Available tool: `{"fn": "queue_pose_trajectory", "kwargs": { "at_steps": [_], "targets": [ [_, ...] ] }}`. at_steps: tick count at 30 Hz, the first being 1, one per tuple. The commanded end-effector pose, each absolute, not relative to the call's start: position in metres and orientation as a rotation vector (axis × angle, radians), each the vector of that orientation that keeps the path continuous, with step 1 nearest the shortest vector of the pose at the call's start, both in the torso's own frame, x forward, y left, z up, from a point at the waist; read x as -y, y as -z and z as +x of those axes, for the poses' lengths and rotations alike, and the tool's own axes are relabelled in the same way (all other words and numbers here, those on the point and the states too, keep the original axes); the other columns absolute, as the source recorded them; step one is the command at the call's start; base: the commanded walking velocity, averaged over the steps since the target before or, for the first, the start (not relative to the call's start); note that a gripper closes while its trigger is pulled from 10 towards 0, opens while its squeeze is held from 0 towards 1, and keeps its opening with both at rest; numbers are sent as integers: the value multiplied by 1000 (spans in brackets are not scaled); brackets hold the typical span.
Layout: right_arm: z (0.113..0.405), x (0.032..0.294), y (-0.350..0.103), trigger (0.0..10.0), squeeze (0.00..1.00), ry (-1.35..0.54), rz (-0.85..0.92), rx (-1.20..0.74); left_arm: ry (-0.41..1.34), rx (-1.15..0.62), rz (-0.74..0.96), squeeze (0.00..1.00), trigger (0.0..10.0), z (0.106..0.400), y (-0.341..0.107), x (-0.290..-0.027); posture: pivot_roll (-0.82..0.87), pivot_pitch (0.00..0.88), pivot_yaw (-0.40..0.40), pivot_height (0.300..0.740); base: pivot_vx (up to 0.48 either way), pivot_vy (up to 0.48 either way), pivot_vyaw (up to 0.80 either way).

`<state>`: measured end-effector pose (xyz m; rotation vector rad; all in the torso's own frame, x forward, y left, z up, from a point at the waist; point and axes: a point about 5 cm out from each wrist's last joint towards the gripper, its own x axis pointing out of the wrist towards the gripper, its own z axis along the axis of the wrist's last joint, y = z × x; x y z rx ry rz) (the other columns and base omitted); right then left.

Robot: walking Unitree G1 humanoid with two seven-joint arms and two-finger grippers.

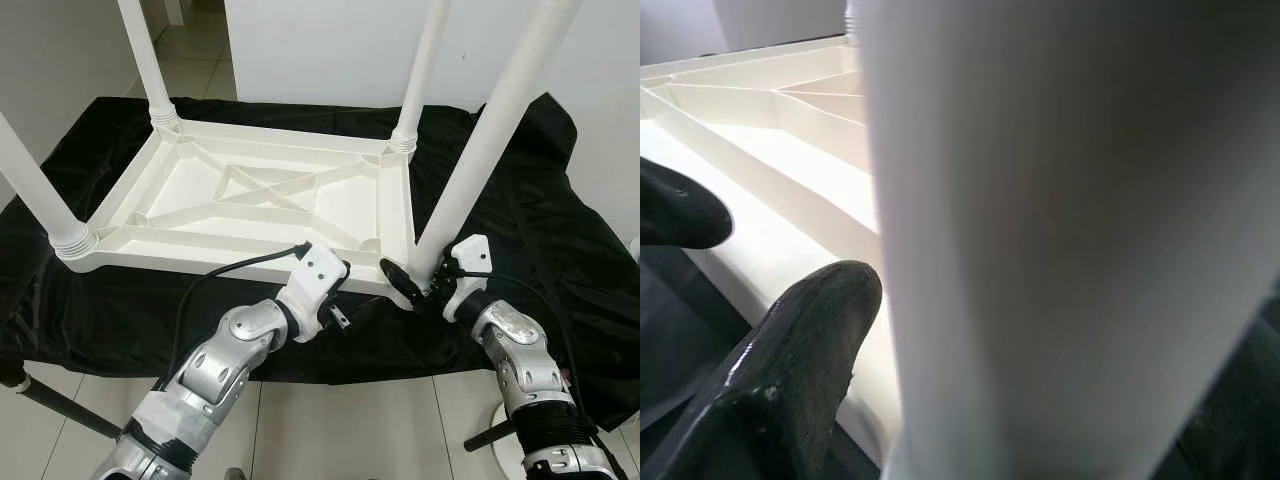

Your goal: Building children table

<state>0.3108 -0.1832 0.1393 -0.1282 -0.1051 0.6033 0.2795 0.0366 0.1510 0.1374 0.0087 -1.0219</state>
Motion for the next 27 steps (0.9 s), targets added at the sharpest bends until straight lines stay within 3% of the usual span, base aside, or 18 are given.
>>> {"fn": "queue_pose_trajectory", "kwargs": {
  "at_steps": [1,3,4,6,7,18,19,20,21,27],
  "targets": [
    [312,183,-142,10000,0,-629,-132,117,1152,-29,150,0,10000,273,-149,-32,-43,76,-12,740,0,0,0],
    [314,184,-144,10000,0,-642,-136,120,1151,-30,147,0,10000,272,-148,-31,-41,72,-18,740,0,0,0],
    [315,185,-144,4118,0,-645,-141,119,1151,-31,147,0,10000,272,-148,-30,-41,71,-20,740,0,0,0],
    [315,186,-144,4118,0,-646,-144,118,1151,-31,145,0,10000,271,-147,-30,-41,70,-21,740,0,0,0],
    [316,187,-144,0,0,-646,-147,118,1151,-31,144,0,10000,271,-147,-30,-41,69,-22,740,0,0,0],
    [313,192,-139,0,0,-627,-114,102,1148,-33,142,0,10000,271,-146,-30,-46,65,-25,740,0,0,0],
    [312,192,-139,6196,0,-609,-108,101,1148,-33,141,0,10000,272,-147,-29,-48,64,-24,740,0,0,0],
    [312,192,-139,6196,0,-609,-108,101,1148,-33,141,0,10000,272,-147,-29,-48,64,-24,740,0,0,0],
    [312,192,-139,10000,0,-590,-95,104,1148,-32,141,0,10000,272,-147,-29,-49,63,-25,740,0,0,0],
    [315,191,-138,10000,0,-415,-48,91,1144,-29,140,0,10000,274,-147,-28,-51,58,-29,740,0,0,0]
  ]
}}
